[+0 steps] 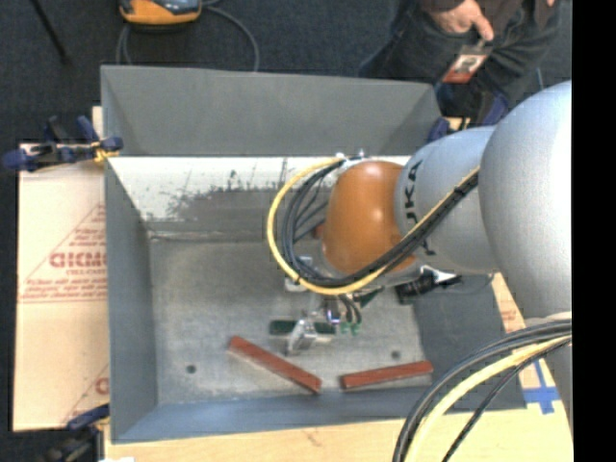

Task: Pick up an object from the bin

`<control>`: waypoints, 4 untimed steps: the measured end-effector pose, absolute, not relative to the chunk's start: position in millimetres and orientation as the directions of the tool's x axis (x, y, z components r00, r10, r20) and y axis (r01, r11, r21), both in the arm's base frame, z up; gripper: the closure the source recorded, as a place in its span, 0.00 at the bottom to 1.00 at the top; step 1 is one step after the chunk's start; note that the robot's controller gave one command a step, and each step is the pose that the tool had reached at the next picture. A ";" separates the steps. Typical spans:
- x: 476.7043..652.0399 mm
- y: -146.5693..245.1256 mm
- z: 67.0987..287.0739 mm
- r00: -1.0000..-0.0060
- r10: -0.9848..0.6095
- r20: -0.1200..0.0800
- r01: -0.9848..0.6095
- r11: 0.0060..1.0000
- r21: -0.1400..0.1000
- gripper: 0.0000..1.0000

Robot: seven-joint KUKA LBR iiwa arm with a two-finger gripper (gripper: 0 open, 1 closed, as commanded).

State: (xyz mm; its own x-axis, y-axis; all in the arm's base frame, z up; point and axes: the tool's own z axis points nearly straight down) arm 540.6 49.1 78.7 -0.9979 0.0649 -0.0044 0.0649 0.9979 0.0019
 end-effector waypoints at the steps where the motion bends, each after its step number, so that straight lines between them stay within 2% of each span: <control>1: 526.3 60.7 80.5 -0.993 0.114 -0.003 0.114 0.993 -0.004 1.00; 3: 525.2 60.5 83.2 -0.993 0.115 -0.002 0.115 0.993 -0.004 1.00; 4: 523.2 60.9 95.1 -0.993 0.115 0.001 0.115 0.993 -0.003 1.00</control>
Offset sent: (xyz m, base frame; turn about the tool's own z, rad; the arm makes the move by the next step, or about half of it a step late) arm 0.0000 0.0000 0.0000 0.0000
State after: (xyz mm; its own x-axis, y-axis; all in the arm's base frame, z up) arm 523.2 60.9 95.1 -0.9934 0.1150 0.0011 0.1150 0.9934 -0.0026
